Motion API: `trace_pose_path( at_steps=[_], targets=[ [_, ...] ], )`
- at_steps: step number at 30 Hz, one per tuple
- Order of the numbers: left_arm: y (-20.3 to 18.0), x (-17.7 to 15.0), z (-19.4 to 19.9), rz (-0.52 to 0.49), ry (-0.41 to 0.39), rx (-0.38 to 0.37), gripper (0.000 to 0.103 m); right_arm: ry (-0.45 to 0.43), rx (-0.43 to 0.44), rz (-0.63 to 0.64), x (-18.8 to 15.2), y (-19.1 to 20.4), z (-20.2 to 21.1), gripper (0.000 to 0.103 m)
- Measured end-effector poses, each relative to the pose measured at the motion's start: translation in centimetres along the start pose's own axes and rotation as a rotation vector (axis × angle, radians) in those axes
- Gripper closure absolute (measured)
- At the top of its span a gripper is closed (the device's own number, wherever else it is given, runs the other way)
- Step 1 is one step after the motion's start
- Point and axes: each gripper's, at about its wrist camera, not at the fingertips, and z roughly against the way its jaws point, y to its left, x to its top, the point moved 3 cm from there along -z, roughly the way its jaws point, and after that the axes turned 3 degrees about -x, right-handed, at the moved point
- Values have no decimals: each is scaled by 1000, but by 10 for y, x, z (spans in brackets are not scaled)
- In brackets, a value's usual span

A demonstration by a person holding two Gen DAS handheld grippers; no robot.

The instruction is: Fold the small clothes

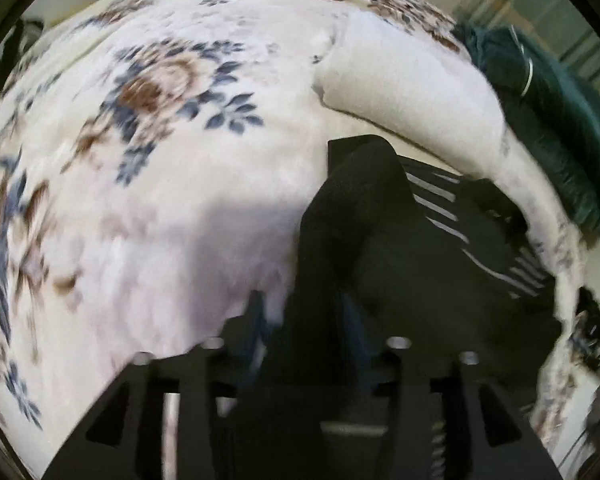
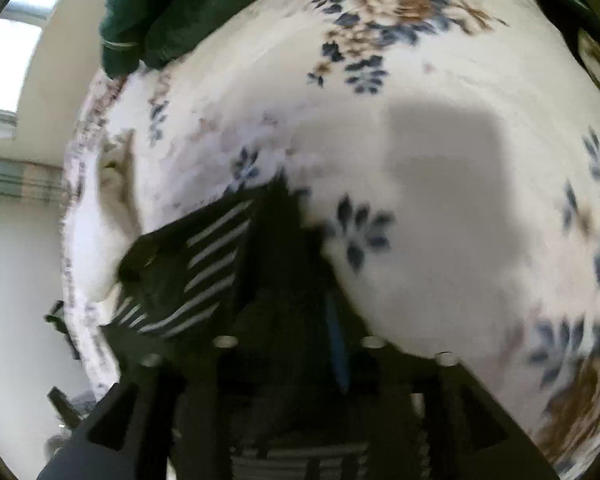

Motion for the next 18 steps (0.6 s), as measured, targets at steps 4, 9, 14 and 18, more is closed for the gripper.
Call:
trace_pose_path(
  at_steps=[4, 9, 14, 18],
  targets=[
    [13, -30, 6, 180, 55, -102, 42, 93, 83, -93, -54, -13, -5, 63],
    [12, -67, -23, 385, 109, -225, 42, 151, 123, -217, -87, -26, -52, 63],
    [11, -62, -42, 376, 58, -132, 96, 91, 191, -332, -89, -27, -78, 91],
    [13, -53, -31, 319, 5, -97, 98, 22, 176, -281, -94, -10, -61, 96]
  ],
)
